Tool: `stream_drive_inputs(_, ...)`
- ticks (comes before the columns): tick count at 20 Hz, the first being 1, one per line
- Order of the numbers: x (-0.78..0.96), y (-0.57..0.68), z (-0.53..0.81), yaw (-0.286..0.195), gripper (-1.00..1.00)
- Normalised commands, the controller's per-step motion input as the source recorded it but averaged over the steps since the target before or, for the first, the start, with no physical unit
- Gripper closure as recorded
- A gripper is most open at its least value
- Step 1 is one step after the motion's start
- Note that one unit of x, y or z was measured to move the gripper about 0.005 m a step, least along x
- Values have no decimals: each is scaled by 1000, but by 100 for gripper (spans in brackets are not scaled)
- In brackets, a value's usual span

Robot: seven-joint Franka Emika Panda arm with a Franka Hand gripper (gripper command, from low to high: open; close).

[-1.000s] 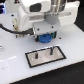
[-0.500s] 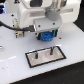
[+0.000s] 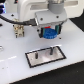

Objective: Insert the blue gear onto the right peg, followed by the red gear

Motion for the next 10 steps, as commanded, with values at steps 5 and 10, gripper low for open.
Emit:
stream_drive_inputs(5, 695, -18, 418, 0, 100)
stream_drive_inputs(10, 708, -108, 192, 0, 100)
